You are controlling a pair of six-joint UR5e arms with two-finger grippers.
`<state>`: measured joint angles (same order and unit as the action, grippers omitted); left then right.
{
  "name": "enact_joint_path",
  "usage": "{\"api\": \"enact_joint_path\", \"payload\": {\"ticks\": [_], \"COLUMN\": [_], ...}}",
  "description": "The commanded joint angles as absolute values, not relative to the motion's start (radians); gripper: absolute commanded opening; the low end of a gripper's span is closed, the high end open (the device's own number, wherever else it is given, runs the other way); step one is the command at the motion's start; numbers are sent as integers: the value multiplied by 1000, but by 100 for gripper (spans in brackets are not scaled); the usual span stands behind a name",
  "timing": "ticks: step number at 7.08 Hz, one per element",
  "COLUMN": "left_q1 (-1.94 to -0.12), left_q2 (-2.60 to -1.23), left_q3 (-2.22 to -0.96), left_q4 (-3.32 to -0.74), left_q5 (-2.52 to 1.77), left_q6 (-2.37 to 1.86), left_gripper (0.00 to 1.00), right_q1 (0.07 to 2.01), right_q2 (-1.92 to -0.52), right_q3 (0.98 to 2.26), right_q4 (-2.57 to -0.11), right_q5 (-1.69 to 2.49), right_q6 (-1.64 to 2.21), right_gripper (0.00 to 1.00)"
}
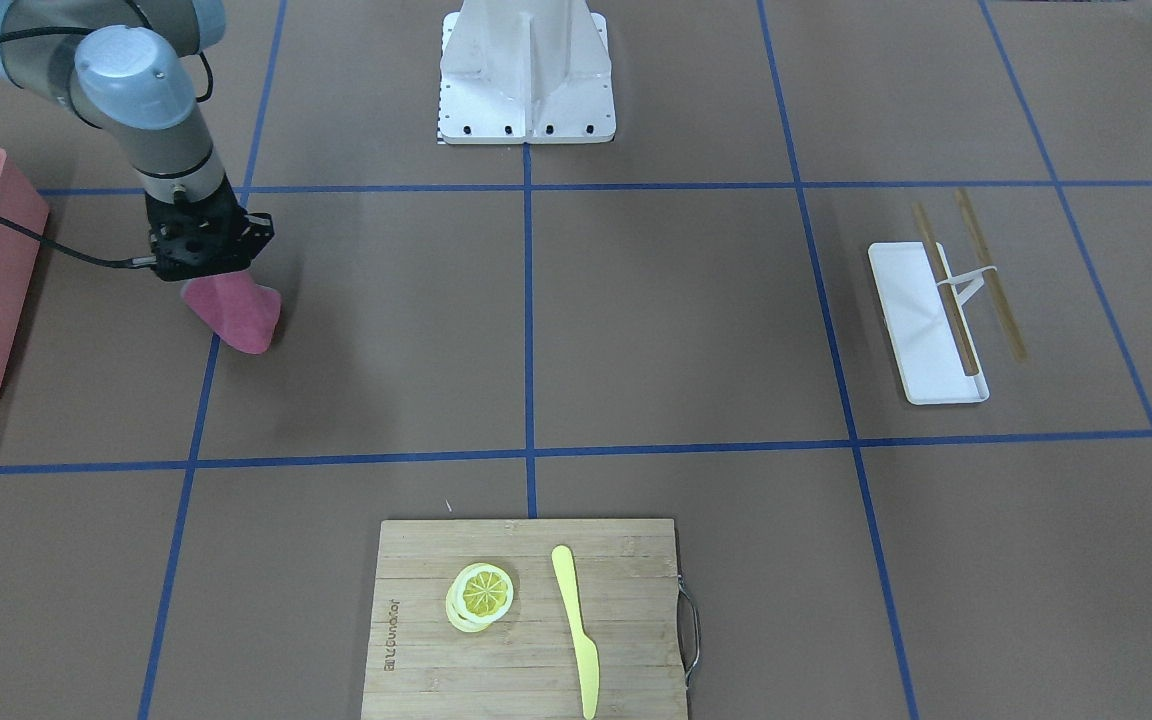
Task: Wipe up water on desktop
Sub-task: 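Wipe the cloth across the table with the right gripper toward the pink bin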
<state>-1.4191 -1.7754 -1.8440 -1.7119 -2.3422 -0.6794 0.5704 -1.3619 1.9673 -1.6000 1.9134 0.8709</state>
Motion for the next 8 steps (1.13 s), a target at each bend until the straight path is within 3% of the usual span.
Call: {"api": "enact_joint_path", "payload": {"ticks": [1,3,6,8], "left_q1": [-1419,-1420,-1420,-1419], "left_q2": [-1773,-1773,-1772,-1755], "left_q3": [-1841,-1838,-1824,-1832], "left_q4": [-1712,-1712,-1713,-1720], "left_q5": [-2342,-2342,-2341,-2344], "left_q6": [-680,-680,-680,-680], "left_gripper": [98,98,98,98], "right_q1": [474,462,631,798], "right_q2": [-1144,-1066,-1419,-1631], "right_q3": [1876,1804,2067,2172], "right_q4": [-1606,-1594,-1605,-1603], "right_q5": [1908,1905,2004,2058], "right_q6": [1052,1108,851,649], "right_gripper": [0,0,0,0]}}
